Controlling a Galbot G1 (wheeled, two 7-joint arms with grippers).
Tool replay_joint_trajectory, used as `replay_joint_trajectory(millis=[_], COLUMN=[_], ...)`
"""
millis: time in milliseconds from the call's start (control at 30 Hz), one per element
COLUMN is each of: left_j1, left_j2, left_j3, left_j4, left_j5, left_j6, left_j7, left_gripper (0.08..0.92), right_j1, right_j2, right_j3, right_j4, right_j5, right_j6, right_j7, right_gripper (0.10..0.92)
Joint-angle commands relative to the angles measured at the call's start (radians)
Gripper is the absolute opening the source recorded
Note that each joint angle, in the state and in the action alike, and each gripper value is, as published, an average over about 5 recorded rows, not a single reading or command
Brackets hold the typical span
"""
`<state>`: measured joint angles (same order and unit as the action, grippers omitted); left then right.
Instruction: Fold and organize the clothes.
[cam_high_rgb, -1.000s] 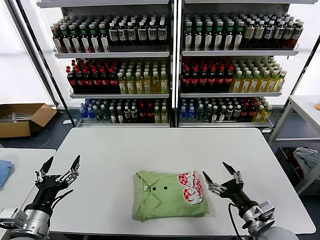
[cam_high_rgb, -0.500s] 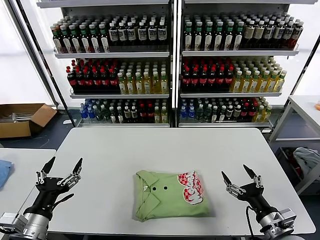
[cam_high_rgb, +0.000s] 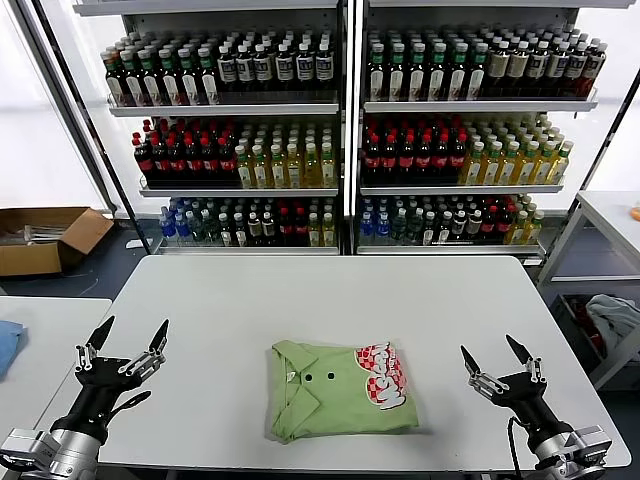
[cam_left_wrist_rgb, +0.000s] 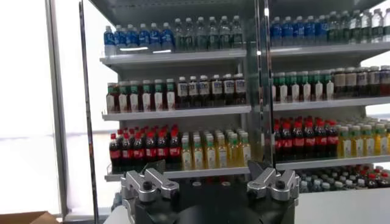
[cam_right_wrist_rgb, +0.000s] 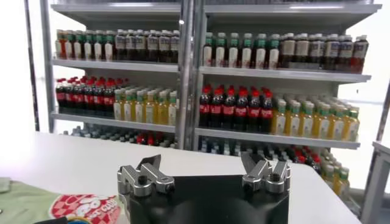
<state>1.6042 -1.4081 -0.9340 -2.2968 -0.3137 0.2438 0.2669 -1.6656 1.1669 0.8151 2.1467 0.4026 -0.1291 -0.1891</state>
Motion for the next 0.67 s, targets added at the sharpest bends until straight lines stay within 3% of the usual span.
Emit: replay_joint_trajectory(millis=[33,433,667], left_j1=[0.0,0.006,0.004], left_j2=[-0.007,0.003,0.0], left_j3=[0.015,-0.077,-0.096], left_j4=[0.021,0.045,0.047], left_j5=[0.039,0.049,0.048], left_j6=[-0.006,-0.026,-0.026], left_j7=[0.045,0.147,0.161], left_gripper=[0.823,0.823,0.823], right_j1=[-0.012,-0.023,-0.041], right_j2=[0.005,0.034,0.041], right_j3=[0.02,0.054,0.094], right_j4=[-0.01,-0.007,0.0], right_j5=[0.024,0.027,0.032], right_j6=[-0.007,-0.021,-0.023], right_j7=[0.002,-0.038,-0.044], right_gripper=[0.823,0.823,0.823])
